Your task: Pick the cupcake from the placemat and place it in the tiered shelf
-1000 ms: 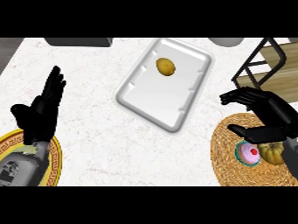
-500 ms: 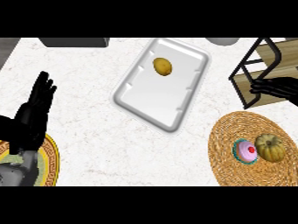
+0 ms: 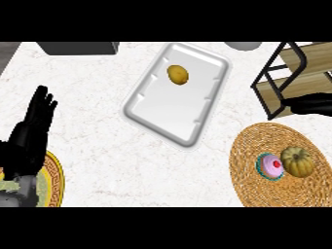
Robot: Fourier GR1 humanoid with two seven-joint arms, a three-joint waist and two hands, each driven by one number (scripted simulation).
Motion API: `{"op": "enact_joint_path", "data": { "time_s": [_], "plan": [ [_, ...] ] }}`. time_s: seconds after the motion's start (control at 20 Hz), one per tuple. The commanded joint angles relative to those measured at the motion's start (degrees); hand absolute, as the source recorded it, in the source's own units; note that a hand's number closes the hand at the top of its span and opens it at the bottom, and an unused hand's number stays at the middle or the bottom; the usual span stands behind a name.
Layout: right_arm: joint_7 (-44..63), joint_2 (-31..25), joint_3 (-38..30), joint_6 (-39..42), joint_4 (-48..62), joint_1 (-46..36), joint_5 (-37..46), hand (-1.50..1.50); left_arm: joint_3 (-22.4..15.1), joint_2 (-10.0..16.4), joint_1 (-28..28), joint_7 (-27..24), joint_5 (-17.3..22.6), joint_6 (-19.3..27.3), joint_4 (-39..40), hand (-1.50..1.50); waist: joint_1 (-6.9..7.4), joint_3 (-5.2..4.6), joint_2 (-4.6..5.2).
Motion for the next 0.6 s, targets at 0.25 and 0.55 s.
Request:
{"op": "enact_joint_path", "data": {
  "time_s": [0.25,0.55],
  "plan": [
    [4.88,3.33,6.77,-7.64,-14.83,7.83,24.95,-1.5,-1.07,-1.93,-0.66,1.09,-2.23,0.76,-1.01,0.0,0.42,0.01,0.52],
    [3.02,5.48,12.35,-14.87,-17.98,14.72,43.03,-1.5,2.8,0.17,-0.39,0.56,-0.21,-3.11,-0.35,0.0,0.54,0.02,0.54]
  ]
}}
